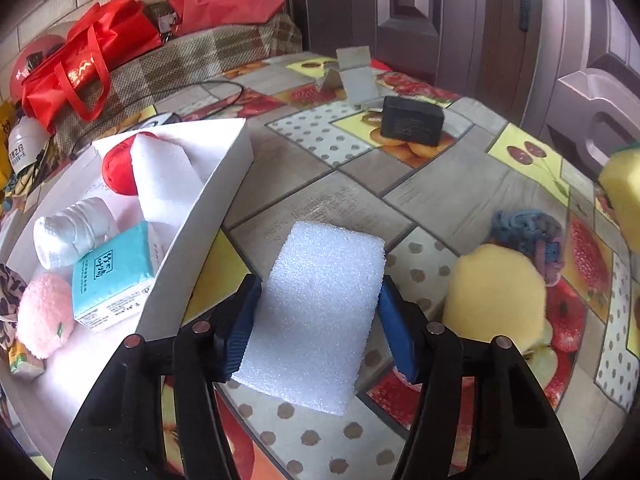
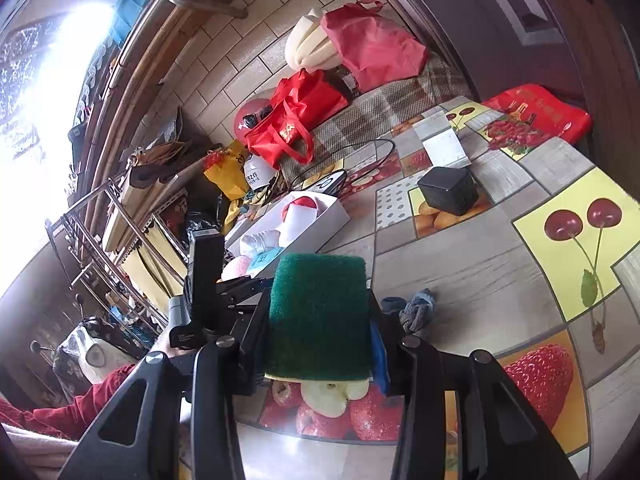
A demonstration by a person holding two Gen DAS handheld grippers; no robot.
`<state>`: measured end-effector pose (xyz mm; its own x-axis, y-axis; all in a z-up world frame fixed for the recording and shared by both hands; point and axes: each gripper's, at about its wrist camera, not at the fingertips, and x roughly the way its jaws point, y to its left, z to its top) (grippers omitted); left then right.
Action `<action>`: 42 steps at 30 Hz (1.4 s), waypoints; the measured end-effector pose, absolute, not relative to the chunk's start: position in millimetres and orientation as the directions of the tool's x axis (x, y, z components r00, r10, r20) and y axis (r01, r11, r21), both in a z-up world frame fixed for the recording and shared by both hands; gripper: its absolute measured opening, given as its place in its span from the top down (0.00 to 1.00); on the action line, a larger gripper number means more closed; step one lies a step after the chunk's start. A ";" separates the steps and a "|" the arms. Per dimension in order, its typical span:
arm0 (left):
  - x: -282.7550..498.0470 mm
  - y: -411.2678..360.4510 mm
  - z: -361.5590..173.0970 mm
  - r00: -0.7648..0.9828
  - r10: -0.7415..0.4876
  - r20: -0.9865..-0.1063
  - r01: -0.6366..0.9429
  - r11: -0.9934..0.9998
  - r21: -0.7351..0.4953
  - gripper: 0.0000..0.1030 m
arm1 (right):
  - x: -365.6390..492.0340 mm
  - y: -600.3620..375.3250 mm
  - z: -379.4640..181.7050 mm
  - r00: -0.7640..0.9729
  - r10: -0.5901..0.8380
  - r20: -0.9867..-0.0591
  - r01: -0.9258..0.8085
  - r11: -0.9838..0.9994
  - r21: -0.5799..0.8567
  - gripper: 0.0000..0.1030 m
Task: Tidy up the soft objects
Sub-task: 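Carry white foam block with left tool while right tool carries green pad into tray, release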
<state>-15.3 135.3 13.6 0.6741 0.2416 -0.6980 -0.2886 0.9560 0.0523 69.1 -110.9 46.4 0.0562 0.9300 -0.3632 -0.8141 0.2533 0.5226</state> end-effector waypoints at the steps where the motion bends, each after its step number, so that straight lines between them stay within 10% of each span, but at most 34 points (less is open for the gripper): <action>1: -23.7 128.9 18.2 0.700 0.252 -0.668 -0.285 0.956 0.062 0.43 | 65.6 -109.1 48.7 0.075 0.927 -0.366 -0.826 0.263 0.498 0.60; 12: -135.7 110.1 53.1 0.819 0.471 -0.328 -0.468 0.879 0.094 0.43 | 16.7 -74.5 57.0 0.389 0.853 -0.348 -0.875 0.461 0.151 0.60; 42: -179.7 262.0 45.5 0.629 0.699 -0.340 -0.745 0.667 -0.008 0.42 | -52.1 100.3 39.4 0.269 0.854 -0.445 -0.950 0.311 0.023 0.60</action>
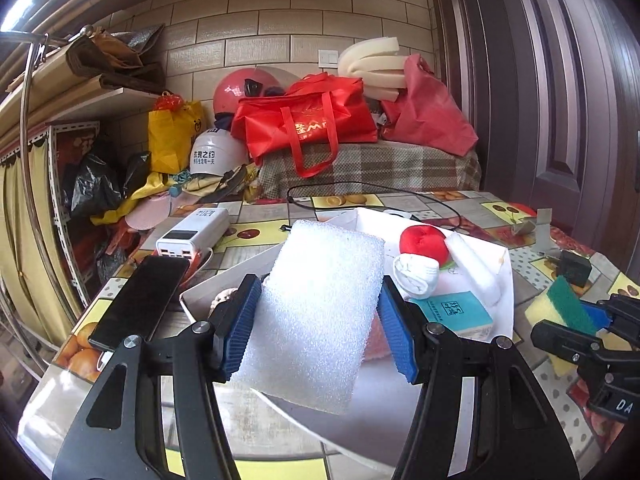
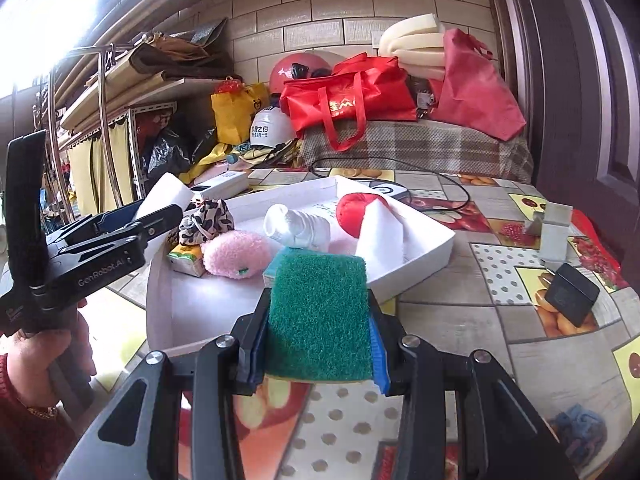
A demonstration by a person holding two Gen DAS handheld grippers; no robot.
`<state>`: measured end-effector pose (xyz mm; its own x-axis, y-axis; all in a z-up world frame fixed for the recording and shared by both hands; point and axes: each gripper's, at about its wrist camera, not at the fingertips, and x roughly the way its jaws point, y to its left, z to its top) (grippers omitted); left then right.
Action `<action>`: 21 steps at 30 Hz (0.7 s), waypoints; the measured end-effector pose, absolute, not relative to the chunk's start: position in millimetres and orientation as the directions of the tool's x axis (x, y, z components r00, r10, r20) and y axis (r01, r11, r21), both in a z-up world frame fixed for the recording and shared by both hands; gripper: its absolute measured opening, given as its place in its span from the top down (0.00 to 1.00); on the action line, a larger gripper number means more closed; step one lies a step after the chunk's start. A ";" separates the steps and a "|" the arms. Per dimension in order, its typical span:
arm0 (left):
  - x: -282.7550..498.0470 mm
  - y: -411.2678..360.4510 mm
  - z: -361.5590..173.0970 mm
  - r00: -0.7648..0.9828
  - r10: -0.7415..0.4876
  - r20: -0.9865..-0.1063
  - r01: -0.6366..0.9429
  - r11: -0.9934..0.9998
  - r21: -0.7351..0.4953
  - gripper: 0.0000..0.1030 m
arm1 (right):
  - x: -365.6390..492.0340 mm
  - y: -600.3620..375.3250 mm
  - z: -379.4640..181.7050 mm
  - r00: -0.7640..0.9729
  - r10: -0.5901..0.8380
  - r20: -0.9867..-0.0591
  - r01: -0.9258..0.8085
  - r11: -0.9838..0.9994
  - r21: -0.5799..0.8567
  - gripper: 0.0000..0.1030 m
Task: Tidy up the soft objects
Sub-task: 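Carry white foam block with left tool while right tool carries green pad into tray, release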
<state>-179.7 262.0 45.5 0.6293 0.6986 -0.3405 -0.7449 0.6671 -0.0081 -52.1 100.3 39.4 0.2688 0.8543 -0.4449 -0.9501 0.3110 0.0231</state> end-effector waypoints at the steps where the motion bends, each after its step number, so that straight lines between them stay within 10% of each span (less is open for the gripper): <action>1: -175.4 266.9 45.6 0.627 0.698 -0.347 -0.746 0.666 -0.010 0.42 | -54.1 108.5 39.7 0.265 0.855 -0.445 -0.951 0.307 0.023 0.60; 10: -161.1 304.8 41.4 0.640 0.641 -0.423 -0.750 0.642 -0.162 0.43 | -47.5 177.5 39.3 0.302 0.831 -0.466 -0.937 0.349 0.016 0.60; 21: -141.0 298.2 43.0 0.596 0.681 -0.426 -0.771 0.634 -0.064 0.40 | -15.7 199.6 30.4 0.292 0.790 -0.539 -0.900 0.418 0.124 0.59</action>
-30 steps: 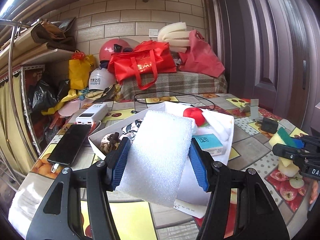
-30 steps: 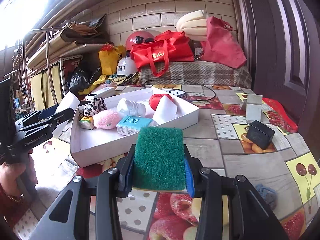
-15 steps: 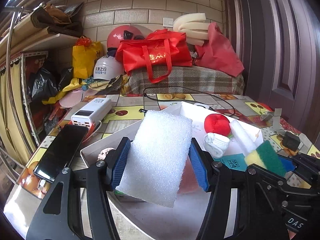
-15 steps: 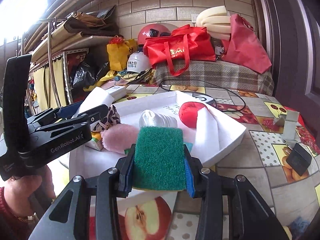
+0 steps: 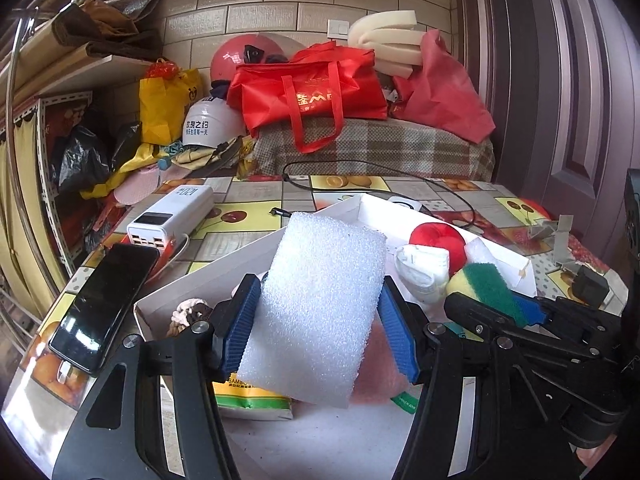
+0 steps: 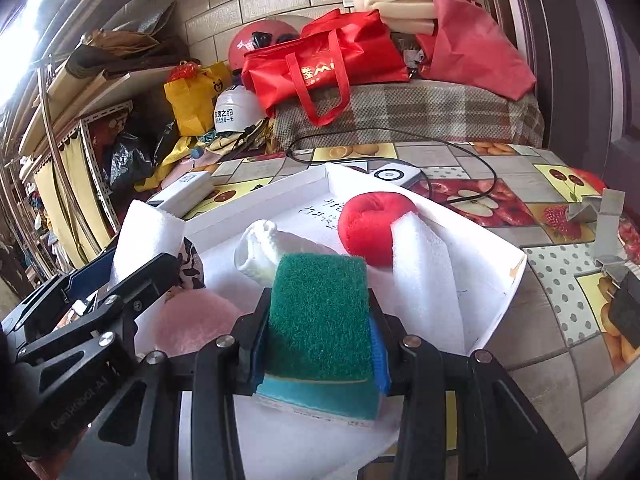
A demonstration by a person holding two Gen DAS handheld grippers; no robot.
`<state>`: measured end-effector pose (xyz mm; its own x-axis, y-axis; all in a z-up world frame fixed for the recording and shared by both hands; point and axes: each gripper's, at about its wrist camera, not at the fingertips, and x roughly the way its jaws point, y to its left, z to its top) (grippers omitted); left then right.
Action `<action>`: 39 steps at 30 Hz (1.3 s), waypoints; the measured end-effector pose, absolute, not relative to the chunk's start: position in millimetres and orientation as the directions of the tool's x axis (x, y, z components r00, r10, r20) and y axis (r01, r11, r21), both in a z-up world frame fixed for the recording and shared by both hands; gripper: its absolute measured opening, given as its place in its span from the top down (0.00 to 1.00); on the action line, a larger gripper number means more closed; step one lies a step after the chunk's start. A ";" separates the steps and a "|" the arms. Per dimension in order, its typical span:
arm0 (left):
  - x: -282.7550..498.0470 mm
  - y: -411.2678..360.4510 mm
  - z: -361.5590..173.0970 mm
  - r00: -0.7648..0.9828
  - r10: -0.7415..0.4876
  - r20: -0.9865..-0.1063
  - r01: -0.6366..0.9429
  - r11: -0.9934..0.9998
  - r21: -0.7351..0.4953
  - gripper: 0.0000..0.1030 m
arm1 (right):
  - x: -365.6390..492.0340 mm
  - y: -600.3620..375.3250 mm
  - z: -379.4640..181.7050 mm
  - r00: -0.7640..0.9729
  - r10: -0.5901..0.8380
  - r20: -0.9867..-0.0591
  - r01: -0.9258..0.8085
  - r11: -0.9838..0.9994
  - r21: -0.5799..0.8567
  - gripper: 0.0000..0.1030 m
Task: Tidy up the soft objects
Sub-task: 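Carry white foam block with left tool while right tool carries green pad into tray, release, then grasp yellow sponge with left tool while right tool grasps braided rope bundle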
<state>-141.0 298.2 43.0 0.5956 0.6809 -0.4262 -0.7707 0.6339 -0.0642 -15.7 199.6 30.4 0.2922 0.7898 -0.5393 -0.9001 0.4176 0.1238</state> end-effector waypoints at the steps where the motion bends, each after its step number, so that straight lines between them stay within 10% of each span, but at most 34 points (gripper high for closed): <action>1: -144.9 298.3 43.5 0.572 0.707 -0.416 -0.794 0.604 -0.065 0.36 | -16.3 199.5 31.0 0.294 0.790 -0.538 -0.900 0.419 0.122 0.52; 4: -162.4 298.7 45.6 0.545 0.753 -0.369 -0.831 0.544 -0.118 0.03 | -20.4 199.1 32.8 0.343 0.776 -0.530 -0.887 0.453 0.090 0.32; 9: -173.4 292.1 49.2 0.537 0.785 -0.310 -0.842 0.524 -0.130 0.00 | -28.6 197.2 38.2 0.354 0.795 -0.492 -0.897 0.437 0.062 0.00; 39: -197.0 246.9 48.4 0.609 0.734 -0.301 -0.792 0.577 -0.198 0.00 | -76.9 120.0 49.8 0.370 0.873 -0.318 -0.927 0.372 -0.058 0.00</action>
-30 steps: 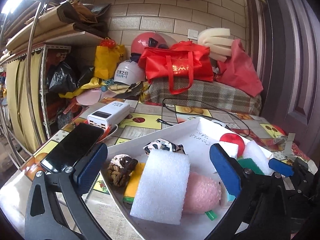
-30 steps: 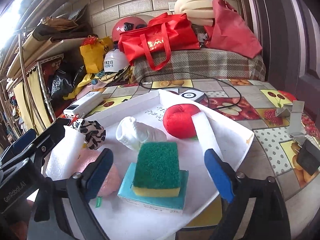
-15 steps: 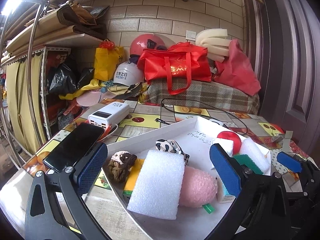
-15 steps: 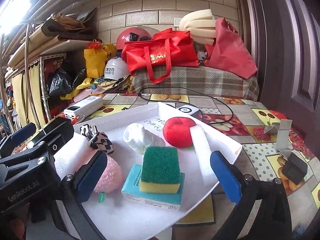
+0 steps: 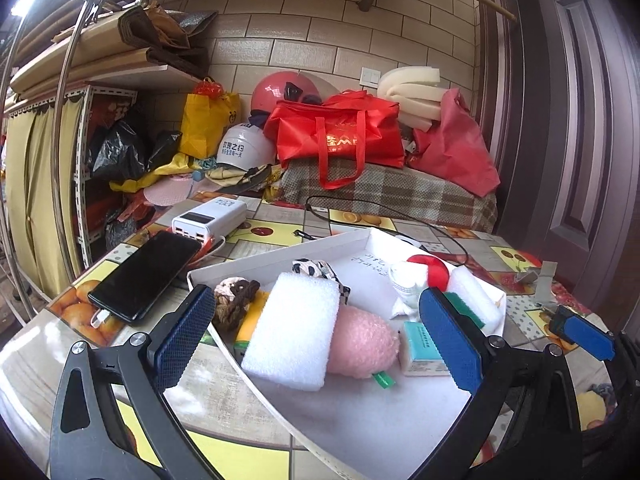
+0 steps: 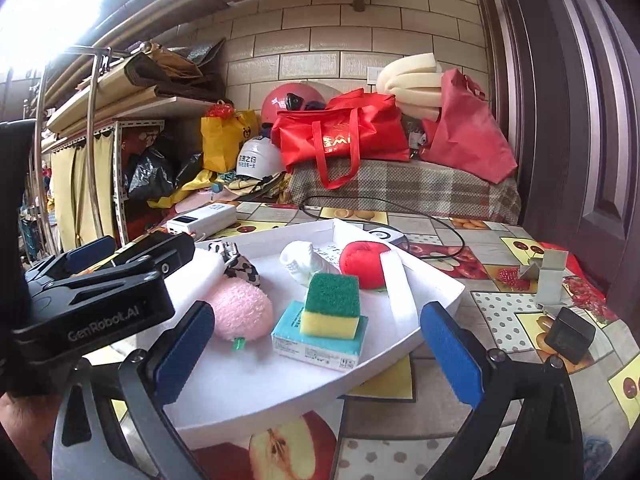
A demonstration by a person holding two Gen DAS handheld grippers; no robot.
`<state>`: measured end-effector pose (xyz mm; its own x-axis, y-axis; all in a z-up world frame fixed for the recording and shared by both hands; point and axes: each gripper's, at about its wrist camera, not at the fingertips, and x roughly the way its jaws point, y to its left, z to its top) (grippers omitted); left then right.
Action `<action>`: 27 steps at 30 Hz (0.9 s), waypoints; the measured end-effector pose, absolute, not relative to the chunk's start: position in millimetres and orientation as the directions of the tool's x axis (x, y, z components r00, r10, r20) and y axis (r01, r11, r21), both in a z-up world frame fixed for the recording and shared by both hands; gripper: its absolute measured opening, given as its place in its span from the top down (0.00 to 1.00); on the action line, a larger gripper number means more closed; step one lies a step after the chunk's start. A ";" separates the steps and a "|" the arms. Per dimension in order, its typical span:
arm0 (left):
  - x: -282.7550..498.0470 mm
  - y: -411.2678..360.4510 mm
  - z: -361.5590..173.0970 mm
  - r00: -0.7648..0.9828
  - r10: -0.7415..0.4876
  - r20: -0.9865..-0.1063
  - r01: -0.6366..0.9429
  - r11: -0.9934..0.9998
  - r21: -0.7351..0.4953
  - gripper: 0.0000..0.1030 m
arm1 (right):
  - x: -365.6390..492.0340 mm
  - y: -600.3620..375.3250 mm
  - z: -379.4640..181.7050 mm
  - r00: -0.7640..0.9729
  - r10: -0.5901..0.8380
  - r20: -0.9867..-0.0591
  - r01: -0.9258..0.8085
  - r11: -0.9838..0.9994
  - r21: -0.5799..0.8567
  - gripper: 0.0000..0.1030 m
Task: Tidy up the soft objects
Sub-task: 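Grasp yellow sponge with left tool while right tool grasps braided rope bundle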
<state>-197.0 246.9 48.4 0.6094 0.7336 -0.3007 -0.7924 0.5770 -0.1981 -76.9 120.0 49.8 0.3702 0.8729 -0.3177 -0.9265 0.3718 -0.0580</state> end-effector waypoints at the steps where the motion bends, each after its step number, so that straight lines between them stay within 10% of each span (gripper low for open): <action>1: -197.0 244.4 47.7 0.626 0.718 -0.305 -0.780 0.588 -0.214 0.00 | -79.0 111.2 50.1 0.363 0.879 -0.310 -0.930 0.362 -0.064 0.00; 12: -142.0 167.7 51.9 0.853 0.392 -0.346 -0.456 0.881 -0.127 0.00 | -7.7 -11.1 56.5 0.494 0.814 -0.305 -0.861 0.506 -0.045 0.00; 19: -64.0 95.7 34.8 0.806 0.036 -0.591 -0.072 0.997 -0.037 0.00 | 73.9 -68.3 39.1 0.274 0.766 -0.581 -0.911 0.400 0.098 0.00; 27: -39.1 63.7 24.0 0.746 0.032 -0.665 -0.002 0.999 0.045 0.01 | 60.1 -47.9 17.4 0.200 0.674 -0.711 -0.963 0.268 -0.017 0.21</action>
<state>-39.1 63.8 24.0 0.7464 0.0315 -0.6648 -0.0019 0.9990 0.0452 60.1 -47.9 17.4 0.2003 0.6744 -0.7107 -0.9633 0.2678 -0.0174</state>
